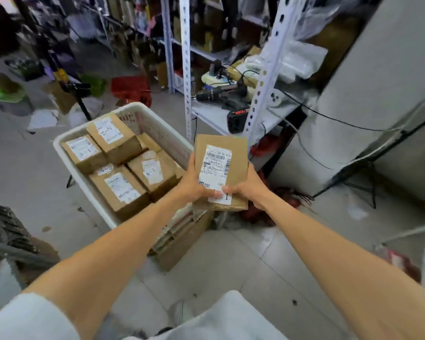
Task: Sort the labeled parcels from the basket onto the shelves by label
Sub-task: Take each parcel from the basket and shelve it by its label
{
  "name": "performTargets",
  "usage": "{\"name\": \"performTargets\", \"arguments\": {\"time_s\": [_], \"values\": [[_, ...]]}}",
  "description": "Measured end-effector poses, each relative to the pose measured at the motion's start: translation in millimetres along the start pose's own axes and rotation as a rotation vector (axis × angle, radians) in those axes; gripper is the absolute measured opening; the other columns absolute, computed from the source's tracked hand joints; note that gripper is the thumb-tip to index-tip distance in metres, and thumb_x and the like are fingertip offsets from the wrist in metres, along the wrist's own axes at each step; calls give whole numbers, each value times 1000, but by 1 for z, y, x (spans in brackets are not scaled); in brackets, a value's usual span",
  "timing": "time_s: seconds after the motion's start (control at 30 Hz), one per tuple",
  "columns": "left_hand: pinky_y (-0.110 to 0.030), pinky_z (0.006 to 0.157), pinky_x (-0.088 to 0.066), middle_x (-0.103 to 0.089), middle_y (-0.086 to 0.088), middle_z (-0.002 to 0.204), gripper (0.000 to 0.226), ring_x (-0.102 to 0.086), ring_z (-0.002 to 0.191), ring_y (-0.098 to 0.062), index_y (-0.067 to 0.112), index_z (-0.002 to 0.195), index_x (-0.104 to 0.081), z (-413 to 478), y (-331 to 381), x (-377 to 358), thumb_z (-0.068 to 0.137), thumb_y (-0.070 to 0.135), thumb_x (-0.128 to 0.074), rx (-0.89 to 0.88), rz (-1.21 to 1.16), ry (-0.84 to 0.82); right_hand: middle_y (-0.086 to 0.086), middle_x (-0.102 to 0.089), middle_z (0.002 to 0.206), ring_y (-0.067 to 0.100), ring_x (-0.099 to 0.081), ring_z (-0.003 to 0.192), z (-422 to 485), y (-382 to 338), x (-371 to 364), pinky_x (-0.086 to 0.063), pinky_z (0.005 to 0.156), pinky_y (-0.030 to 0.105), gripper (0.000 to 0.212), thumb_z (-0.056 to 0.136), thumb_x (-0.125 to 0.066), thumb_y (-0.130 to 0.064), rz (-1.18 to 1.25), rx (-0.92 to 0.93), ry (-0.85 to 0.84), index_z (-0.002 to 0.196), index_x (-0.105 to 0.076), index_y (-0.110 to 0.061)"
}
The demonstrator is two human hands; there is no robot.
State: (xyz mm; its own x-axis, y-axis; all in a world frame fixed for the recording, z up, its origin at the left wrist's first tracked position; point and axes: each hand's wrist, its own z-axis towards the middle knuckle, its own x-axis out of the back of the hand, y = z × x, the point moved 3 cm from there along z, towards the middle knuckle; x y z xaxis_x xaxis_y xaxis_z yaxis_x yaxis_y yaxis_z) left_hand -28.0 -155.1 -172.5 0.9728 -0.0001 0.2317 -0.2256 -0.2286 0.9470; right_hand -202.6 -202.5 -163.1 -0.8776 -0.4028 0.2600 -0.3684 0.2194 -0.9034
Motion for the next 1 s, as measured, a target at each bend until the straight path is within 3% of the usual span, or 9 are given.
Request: {"name": "performTargets", "arguments": {"time_s": [0.1,0.17,0.3,0.47,0.57,0.63,0.77,0.87,1.0], "values": [[-36,109,-36,-45,6,138,149,-41,132,-14,28,149,2,-5,17,-51,38,28,-97,22,15,-105,-1,-53,125,11,-51,116,-35,18,45,-46,81,14,104,59,-85,7,49,-6,85,142,-25,-13],[-21,103,-36,-42,6,138,143,-38,130,-11,19,151,6,-9,31,-92,49,9,-94,7,10,-205,-4,-51,120,11,-49,115,-61,38,78,-43,76,11,104,63,-82,8,80,-37,158,144,-21,-13],[-33,115,-26,-34,-1,150,148,-32,139,-15,15,152,12,0,70,-188,49,17,-95,-111,91,-388,-3,-53,127,17,-51,119,-121,72,160,-49,99,37,111,58,-89,-5,135,-103,395,145,-22,-23],[-6,86,-43,-45,6,136,127,-45,123,-6,17,151,2,-6,169,-322,62,3,-87,-275,62,-658,-3,-50,132,14,-49,119,-211,72,279,-46,103,38,119,57,-91,-10,173,-57,743,149,-17,-25],[-20,97,-47,-40,0,148,127,-43,131,-14,28,152,9,-15,232,-394,69,7,-84,-348,-6,-820,-3,-49,137,17,-48,123,-266,59,351,-47,103,45,126,50,-94,-21,146,-45,920,149,-16,-32],[-24,92,-51,-42,0,146,125,-46,128,-14,32,151,11,-27,273,-437,72,6,-81,-425,-38,-866,0,-48,139,21,-48,125,-303,48,393,-46,103,51,126,50,-93,-24,94,-20,1031,149,-15,-31],[-37,93,-54,-49,1,136,123,-50,123,-13,37,151,5,-59,336,-508,70,1,-80,-567,-95,-1001,-2,-48,139,17,-48,125,-377,26,444,-45,105,47,117,59,-92,-17,12,17,1232,149,-17,-28],[-36,88,-56,-55,3,129,116,-56,119,-13,39,151,-2,-80,379,-550,73,-3,-77,-625,-157,-1112,-10,-52,128,12,-50,118,-425,11,472,-47,103,45,109,61,-89,-7,-23,47,1369,147,-24,-27],[-37,78,-60,-60,1,125,96,-65,107,-19,45,149,-6,-112,431,-587,86,8,-67,-669,-234,-1253,-4,-52,137,13,-52,117,-477,-14,493,-50,99,45,102,75,-77,1,-15,86,1482,150,-16,-31]]}}
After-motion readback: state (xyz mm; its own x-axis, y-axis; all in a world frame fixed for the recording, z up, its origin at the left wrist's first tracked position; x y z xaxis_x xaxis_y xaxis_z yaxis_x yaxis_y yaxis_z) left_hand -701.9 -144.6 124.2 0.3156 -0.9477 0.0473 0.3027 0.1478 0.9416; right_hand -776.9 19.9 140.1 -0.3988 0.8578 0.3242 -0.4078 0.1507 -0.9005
